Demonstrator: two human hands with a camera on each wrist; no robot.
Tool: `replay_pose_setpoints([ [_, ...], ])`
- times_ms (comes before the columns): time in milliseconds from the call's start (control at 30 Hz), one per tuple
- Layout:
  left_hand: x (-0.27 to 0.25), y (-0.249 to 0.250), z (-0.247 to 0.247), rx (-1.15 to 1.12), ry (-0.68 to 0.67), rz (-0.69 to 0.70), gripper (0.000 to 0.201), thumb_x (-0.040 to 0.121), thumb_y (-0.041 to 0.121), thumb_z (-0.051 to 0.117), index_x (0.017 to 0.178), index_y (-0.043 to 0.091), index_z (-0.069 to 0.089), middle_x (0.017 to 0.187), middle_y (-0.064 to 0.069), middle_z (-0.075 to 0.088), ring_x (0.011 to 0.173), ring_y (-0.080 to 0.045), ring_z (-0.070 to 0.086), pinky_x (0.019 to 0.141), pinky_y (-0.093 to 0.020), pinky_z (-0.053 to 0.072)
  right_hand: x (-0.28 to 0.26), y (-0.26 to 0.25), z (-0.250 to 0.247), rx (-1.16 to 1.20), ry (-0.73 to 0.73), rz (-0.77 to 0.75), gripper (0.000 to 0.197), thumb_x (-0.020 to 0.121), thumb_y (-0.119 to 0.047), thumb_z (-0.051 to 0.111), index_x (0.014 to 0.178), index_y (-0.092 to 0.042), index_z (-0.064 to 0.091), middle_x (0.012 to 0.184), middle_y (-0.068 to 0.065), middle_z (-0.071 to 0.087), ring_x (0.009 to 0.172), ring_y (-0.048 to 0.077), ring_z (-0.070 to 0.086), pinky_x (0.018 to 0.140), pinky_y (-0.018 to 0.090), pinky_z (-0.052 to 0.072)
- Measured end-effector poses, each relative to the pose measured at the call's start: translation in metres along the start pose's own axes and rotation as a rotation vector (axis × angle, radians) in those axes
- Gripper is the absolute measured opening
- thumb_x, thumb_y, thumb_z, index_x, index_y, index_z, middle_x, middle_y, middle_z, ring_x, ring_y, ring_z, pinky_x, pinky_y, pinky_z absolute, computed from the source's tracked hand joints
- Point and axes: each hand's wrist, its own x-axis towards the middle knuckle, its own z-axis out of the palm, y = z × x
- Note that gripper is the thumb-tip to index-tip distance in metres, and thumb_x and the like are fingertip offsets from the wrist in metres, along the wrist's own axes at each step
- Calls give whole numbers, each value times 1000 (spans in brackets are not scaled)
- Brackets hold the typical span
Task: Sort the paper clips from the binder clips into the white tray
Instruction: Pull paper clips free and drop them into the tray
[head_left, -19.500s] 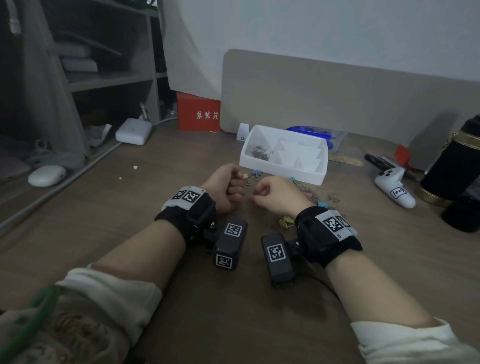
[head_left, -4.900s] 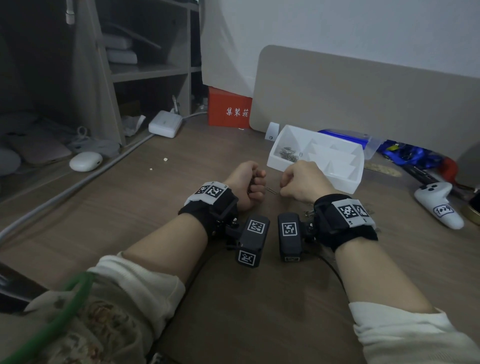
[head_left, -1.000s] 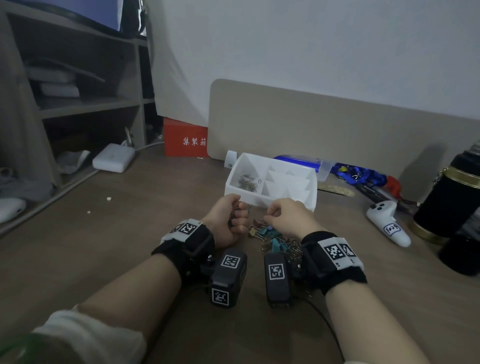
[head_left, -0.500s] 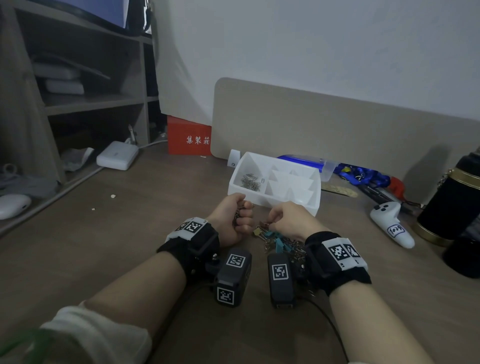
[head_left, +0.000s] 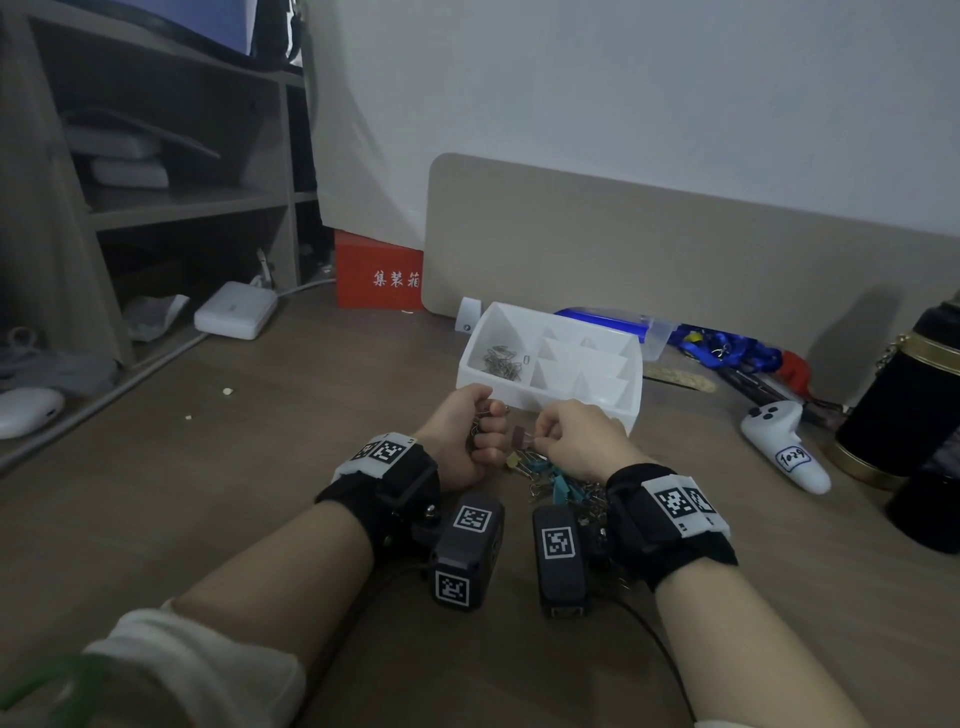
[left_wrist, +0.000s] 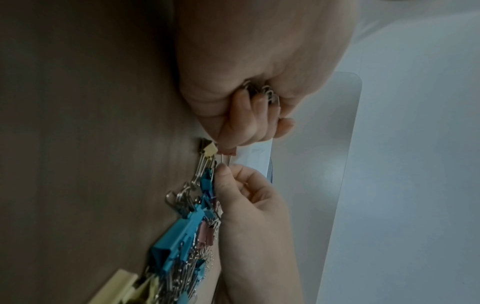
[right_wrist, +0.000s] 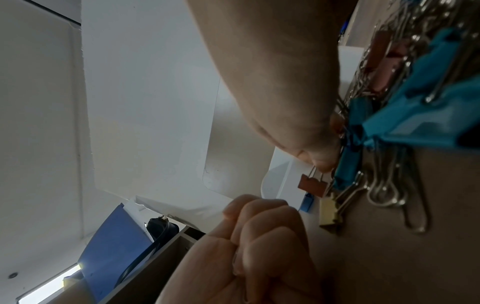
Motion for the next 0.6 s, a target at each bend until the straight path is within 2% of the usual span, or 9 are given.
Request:
replay_pose_setpoints([
  [133, 0, 0, 0, -2, -3, 4, 44, 98, 31, 33, 56, 17, 38, 42, 6, 25, 29, -6, 19, 32, -13, 10, 1, -3, -1, 99, 122, -4, 7, 93, -33, 58, 92, -28, 63, 98, -4, 68, 93, 21, 64, 91, 38, 46],
  [267, -1, 0, 0, -13, -19, -13, 45, 97, 31, 33, 55, 17, 38, 43, 7, 24, 29, -6, 18, 32, -14, 9, 0, -1, -3, 254, 172, -19, 22, 93, -33, 59, 113, -25, 63, 108, -4, 69, 91, 19, 66, 86, 41, 53],
  [333, -2, 0, 1, -15, -18, -15, 45, 97, 31, 33, 55, 17, 38, 43, 7, 24, 29, -6, 18, 33, -14, 9, -3, 4, -10, 323, 183, -14, 23, 94, -30, 56, 116, -25, 62, 108, -3, 68, 86, 17, 65, 83, 42, 55],
  [500, -3, -1, 3, -2, 12, 7, 42, 98, 31, 34, 59, 17, 36, 42, 6, 25, 29, -6, 19, 32, -13, 11, -10, 27, -29, 376, 255, 56, 19, 94, -17, 55, 107, -23, 66, 106, -2, 66, 92, 14, 62, 79, 32, 52],
  [600, -3, -2, 3, 6, 23, 16, 42, 99, 32, 34, 59, 17, 36, 42, 6, 25, 29, -7, 18, 32, -14, 10, -17, 35, -31, 328, 214, 84, 21, 94, -12, 54, 104, -24, 67, 105, -1, 66, 81, 8, 60, 66, 22, 46],
])
